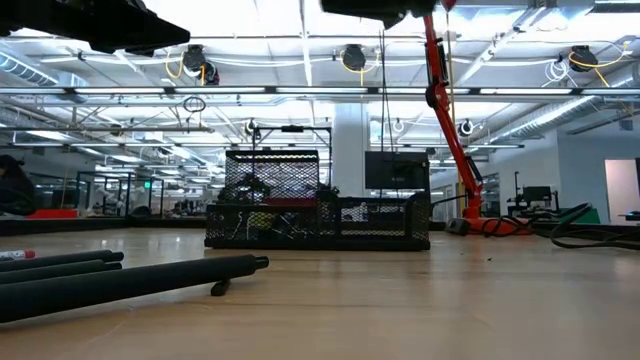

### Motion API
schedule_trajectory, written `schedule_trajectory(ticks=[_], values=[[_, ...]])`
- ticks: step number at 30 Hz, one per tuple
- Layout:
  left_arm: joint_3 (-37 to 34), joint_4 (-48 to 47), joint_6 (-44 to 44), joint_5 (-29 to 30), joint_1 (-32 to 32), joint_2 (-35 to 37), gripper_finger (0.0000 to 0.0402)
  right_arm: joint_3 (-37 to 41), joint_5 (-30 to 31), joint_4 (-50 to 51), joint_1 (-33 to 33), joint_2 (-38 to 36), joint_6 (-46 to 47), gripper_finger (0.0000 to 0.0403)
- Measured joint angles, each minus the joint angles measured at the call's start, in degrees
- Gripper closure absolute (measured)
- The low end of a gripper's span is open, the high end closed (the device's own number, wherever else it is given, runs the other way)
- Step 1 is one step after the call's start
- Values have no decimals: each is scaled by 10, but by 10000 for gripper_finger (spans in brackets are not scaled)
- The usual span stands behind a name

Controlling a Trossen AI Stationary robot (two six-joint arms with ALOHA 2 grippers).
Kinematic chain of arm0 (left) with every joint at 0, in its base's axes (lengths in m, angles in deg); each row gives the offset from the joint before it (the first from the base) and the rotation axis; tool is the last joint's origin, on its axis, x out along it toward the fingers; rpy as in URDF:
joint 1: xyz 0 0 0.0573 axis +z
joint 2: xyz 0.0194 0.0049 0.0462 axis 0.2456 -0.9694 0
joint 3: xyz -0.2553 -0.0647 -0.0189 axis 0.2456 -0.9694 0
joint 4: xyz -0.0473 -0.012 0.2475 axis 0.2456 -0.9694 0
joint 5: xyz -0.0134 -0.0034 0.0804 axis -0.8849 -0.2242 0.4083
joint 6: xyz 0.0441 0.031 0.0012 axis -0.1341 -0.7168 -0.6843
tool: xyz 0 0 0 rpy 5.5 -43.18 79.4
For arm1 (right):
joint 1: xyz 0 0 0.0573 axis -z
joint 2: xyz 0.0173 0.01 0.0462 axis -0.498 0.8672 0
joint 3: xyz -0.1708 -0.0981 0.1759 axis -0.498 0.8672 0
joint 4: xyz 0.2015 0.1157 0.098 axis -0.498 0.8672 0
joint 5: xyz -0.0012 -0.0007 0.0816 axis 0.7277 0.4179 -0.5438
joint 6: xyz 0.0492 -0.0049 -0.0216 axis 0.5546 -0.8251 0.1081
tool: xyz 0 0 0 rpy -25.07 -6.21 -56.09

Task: Pick and place office supplies into organizer
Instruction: Put the pencil into the mesh desk organizer

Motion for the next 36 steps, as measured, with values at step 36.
schedule_trajectory(ticks=[36], values=[[8,248,352,98,-98,-270,376,423,-164,-302,148,-386,39,402]])
